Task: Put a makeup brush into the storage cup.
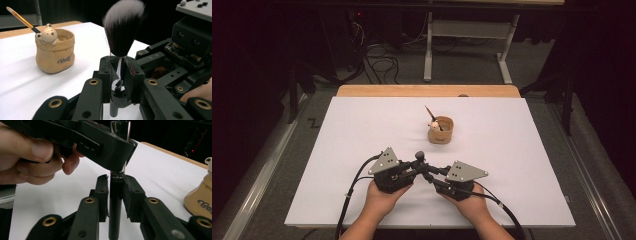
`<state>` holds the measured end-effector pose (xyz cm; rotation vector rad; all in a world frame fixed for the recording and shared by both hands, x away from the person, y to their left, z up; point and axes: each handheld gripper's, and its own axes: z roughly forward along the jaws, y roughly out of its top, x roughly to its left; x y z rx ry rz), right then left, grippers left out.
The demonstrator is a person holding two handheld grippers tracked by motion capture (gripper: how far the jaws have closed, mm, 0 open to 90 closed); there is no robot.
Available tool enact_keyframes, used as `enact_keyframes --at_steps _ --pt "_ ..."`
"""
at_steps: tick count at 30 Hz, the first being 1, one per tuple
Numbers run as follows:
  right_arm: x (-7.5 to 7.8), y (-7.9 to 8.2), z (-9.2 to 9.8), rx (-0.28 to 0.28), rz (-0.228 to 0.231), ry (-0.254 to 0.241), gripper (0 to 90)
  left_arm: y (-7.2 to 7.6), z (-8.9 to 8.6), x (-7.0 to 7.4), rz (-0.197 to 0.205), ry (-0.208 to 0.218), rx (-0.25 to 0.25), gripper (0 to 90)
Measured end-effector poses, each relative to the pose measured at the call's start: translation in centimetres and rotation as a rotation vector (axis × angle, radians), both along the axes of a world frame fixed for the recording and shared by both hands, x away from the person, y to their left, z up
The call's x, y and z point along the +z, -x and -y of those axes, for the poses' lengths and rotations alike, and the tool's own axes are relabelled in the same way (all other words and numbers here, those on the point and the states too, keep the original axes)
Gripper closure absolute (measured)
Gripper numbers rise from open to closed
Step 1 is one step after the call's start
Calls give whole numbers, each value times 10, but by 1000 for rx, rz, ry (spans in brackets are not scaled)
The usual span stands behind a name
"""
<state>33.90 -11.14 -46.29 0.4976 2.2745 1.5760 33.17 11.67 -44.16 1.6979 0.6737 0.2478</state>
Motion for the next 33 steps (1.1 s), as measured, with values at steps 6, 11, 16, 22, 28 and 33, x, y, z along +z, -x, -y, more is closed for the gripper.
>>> enact_keyframes --at_steps 6,11,16,22,28,33 --pt "0 -1 0 -4 -11 -3 807 0 0 0 2 -5 -3 774" --pt "0 -1 0 -6 -17 -2 808 0 0 0 1 -5 1 767" --pt "1 -1 0 3 -13 -9 809 -1 1 -1 -5 -3 -2 705" --pt "0 0 0 -1 -23 -11 809 -1 0 0 -2 3 1 589" --pt "1 -1 2 -10 -25 -10 808 0 -2 0 3 4 5 495" --pt "1 -1 3 -15 -32 -17 808 2 -6 -1 6 8 28 424"
